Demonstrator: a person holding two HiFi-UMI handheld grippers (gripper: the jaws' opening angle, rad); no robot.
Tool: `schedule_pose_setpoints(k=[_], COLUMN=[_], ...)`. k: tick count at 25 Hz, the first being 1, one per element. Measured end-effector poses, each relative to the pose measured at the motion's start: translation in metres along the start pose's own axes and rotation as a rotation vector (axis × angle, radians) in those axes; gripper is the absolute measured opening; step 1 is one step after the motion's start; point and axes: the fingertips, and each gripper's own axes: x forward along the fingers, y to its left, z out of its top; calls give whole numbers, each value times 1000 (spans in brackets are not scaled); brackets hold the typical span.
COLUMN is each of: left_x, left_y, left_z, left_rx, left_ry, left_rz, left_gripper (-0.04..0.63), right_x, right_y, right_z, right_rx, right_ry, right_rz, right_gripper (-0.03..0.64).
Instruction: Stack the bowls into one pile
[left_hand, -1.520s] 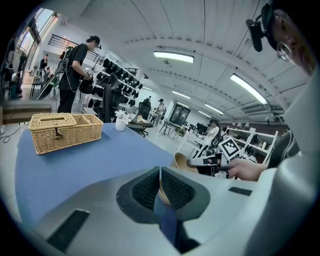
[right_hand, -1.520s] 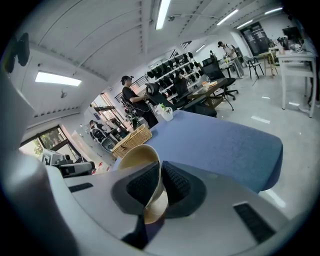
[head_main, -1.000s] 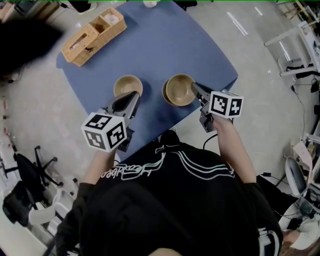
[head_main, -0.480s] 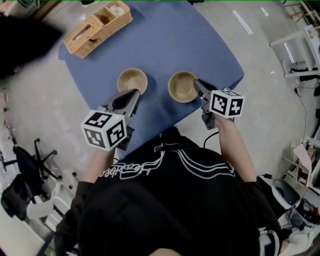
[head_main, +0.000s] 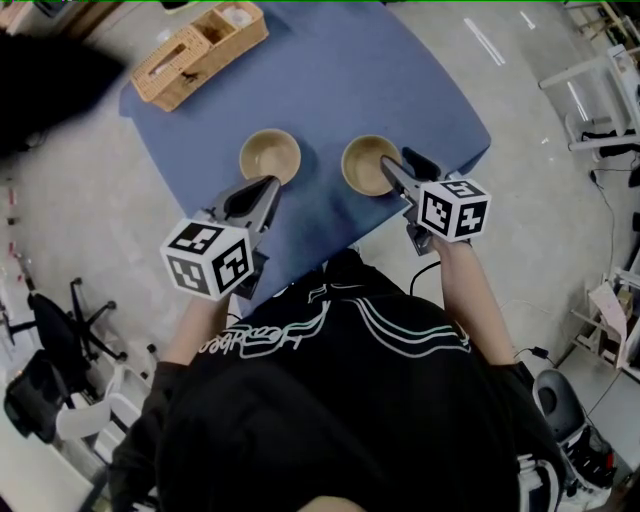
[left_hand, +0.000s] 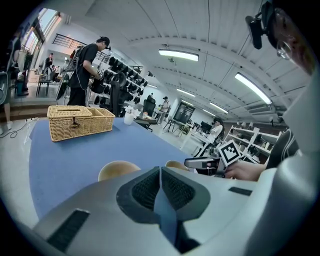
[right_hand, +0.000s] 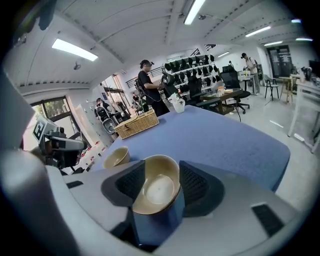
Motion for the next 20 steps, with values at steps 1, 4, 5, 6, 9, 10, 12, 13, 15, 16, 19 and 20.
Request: schedule_pose_setpoints(k=[1,4,5,6,9,10,12,13,15,16,19,20], left_x=[-2,-11,-14,-17,-27,-30,-38,-41,-49,-53,-63,-66], left_y=[0,2,3,4,9,10,14,16,22,25,32,35], left_z=[0,-3,-3,-3,-3,-3,-5,-6,-8,-8,-11,-12], left_rx=[2,3,2,0,-5,-3,-1,0,-1,-1,-2,-1], left_ry=[-1,-7,-10,-14,-29,-32,-36,-38,-43,-47,-57,-59], left_rz=[-1,-2,-2,-2,-4,-4,-5,-4,-2,0,6,8], left_gripper=[31,31,31,31,31,31,31,31,31,31,31,31], right_x=[-2,-9,-10,-11,-12,-11,-7,-4,1,4,12,15], right_y=[4,18,23,28,44,51,64,70,83,90,108,113], right_z=[3,10,11,12,15,15,12,10,7,5,3,2], right_rx=[-5,-30,-33,-27,12,20,21,18,16,19,36,39], right_ry=[-10,-32,-36,-40,-56,-58,-54,-49,-43,-43,-54,-55], right_rz=[-1,-6,-5,-1,19,27,42,48,61,70,99,106], right_gripper=[215,215,215,215,215,215,215,215,215,215,215,215])
